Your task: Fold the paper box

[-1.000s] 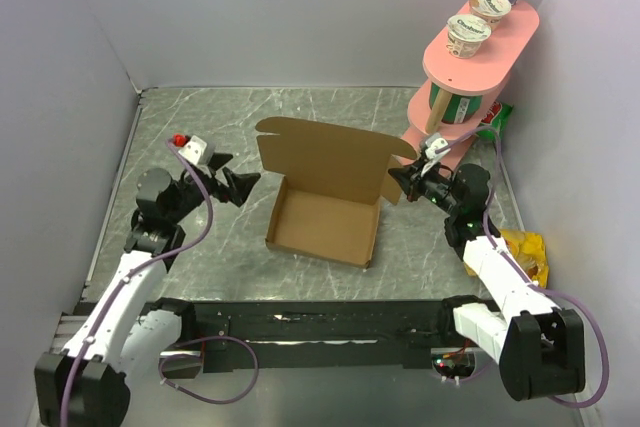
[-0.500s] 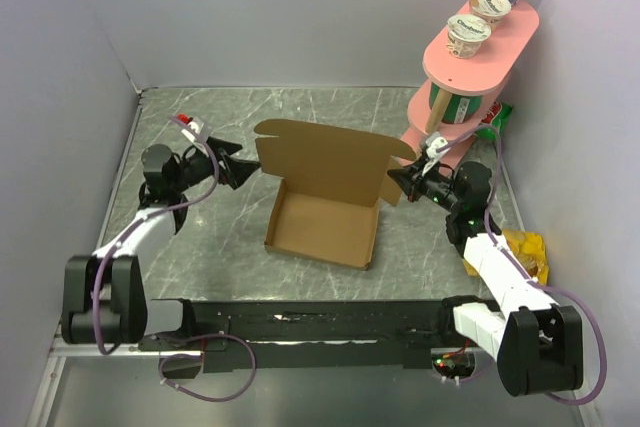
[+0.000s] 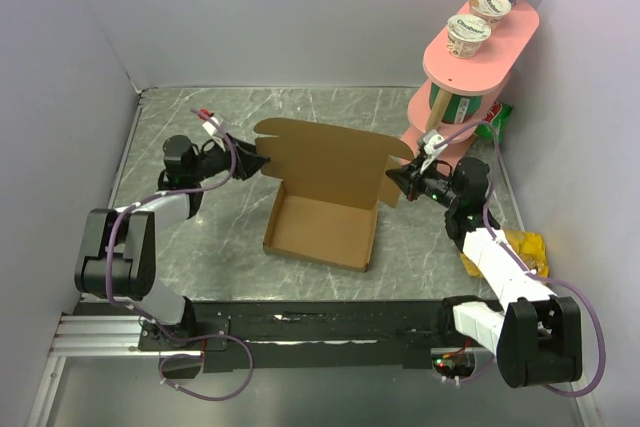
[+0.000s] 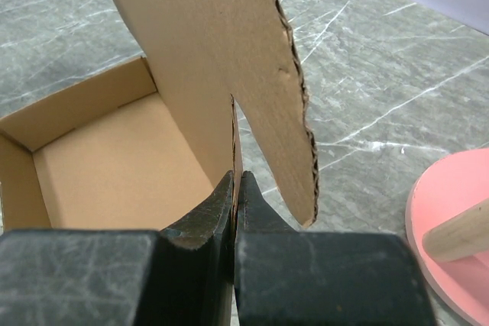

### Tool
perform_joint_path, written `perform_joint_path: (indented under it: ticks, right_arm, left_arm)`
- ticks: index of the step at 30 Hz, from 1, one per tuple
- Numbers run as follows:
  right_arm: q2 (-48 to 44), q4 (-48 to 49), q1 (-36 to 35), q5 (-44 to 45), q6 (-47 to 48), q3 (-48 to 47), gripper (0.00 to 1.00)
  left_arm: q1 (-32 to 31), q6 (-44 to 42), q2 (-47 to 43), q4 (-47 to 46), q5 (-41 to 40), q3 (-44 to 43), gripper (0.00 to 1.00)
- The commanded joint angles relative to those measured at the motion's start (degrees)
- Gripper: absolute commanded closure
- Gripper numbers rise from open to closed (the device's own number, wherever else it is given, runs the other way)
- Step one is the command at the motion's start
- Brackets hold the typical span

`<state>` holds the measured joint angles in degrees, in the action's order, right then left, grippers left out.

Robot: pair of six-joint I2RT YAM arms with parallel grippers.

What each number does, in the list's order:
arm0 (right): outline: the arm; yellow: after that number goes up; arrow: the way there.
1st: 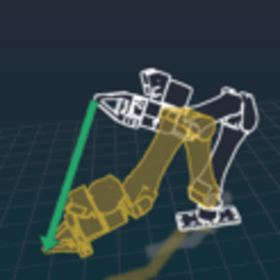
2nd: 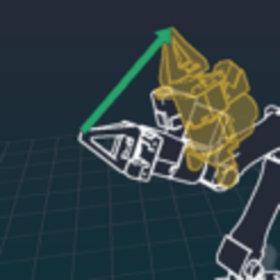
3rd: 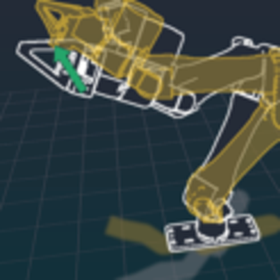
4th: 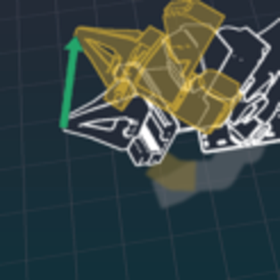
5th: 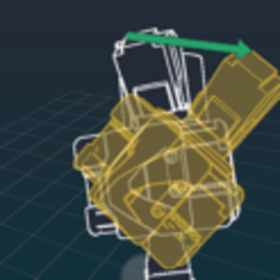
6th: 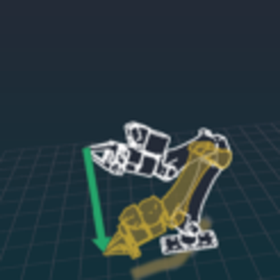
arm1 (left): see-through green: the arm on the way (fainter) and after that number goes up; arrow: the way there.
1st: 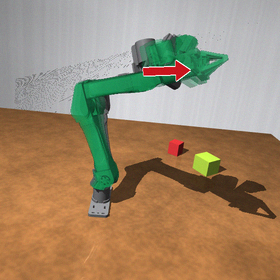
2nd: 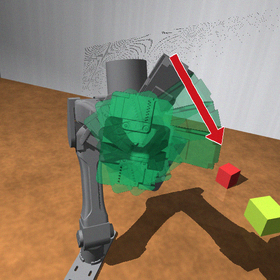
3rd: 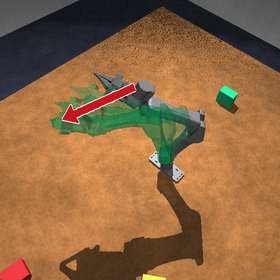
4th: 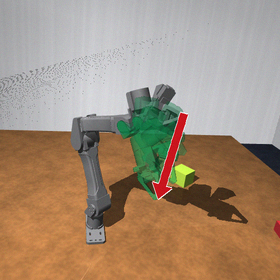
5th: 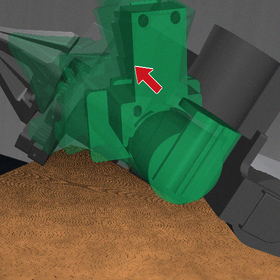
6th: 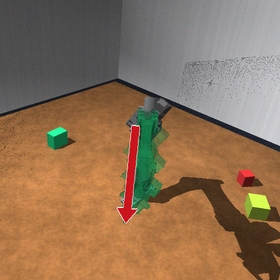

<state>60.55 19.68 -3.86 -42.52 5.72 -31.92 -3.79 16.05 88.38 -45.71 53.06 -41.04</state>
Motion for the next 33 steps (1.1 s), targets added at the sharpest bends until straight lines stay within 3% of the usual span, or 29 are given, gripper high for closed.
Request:
perform_joint_path:
  ticks: [1, 9, 15, 24, 33]
  right_arm:
    - [-0.6, 1.5, 0.3, -0.1, 0.2, -2.9, 1.0]
    - [-2.0, 3.2, 0.0, 3.1, -2.4, -1.7, 1.0]
    - [-4.8, 2.4, -4.3, 13.9, -3.9, -0.4, 1.0]
    - [-10.1, 6.0, -15.5, 37.0, -10.5, 5.2, 1.0]
    - [-9.7, 11.4, -19.8, 44.8, -14.0, 9.2, 1.0]
  left_arm:
    - [-2.4, -1.4, 0.5, -5.1, -1.9, -1.8, 0.52]
    - [-6.9, -1.6, -1.2, -5.5, -10.2, 0.8, 0.82]
    - [-13.6, -1.1, -3.1, -4.9, -20.7, 2.5, 0.99]
    - [-25.8, 2.2, -5.0, -2.5, -42.7, 3.4, 0.99]
    - [-35.0, 6.9, -2.5, -1.2, -55.8, 2.0, 0.99]
